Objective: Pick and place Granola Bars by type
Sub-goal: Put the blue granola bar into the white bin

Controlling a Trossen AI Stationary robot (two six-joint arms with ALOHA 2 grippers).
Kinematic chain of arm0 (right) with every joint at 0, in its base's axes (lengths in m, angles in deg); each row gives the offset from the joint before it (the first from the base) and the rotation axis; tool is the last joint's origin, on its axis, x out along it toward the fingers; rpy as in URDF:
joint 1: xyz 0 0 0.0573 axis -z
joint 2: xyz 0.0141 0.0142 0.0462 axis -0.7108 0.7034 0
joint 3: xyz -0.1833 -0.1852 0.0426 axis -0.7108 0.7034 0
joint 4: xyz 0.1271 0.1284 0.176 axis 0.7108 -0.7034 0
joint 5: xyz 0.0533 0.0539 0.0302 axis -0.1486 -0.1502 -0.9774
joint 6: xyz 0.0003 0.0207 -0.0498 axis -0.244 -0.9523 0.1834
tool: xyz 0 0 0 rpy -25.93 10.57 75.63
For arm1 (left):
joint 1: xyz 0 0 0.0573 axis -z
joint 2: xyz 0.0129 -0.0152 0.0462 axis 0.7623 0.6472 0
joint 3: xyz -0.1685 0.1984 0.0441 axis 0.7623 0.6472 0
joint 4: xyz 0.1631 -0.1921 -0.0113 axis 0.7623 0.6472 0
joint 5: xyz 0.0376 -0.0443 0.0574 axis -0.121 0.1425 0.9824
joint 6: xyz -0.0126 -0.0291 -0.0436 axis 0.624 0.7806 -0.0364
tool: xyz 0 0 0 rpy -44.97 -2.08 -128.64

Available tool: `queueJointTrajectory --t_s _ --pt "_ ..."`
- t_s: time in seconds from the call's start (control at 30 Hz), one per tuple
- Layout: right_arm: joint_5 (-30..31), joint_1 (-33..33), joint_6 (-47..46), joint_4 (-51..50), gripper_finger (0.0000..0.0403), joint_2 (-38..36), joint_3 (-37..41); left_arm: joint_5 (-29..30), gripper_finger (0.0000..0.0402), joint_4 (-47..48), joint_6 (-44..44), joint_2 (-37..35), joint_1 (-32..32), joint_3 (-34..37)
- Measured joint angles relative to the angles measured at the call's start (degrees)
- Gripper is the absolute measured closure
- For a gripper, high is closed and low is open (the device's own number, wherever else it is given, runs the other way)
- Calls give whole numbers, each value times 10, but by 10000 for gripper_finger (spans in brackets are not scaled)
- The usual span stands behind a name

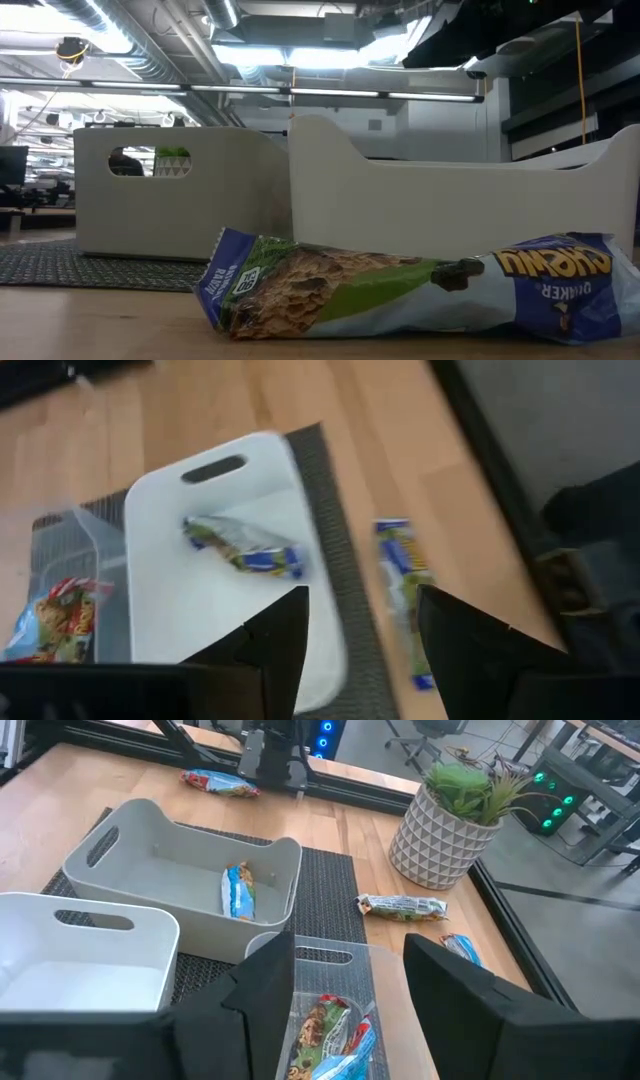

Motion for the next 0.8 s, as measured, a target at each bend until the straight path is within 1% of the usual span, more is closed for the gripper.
queueJointTrajectory --t_s 0.13,0.3,0.47,0.8 --pt "0 0 -1 0 211 0 0 31 225 -1 15 -12 37 0" --pt "0 0 -2 0 211 0 0 31 222 -1 35 -13 52 0" --pt "0 0 -2 0 211 0 0 33 221 -1 37 -13 54 0" --pt "0 0 -2 0 211 0 0 -1 220 -8 46 -12 31 0"
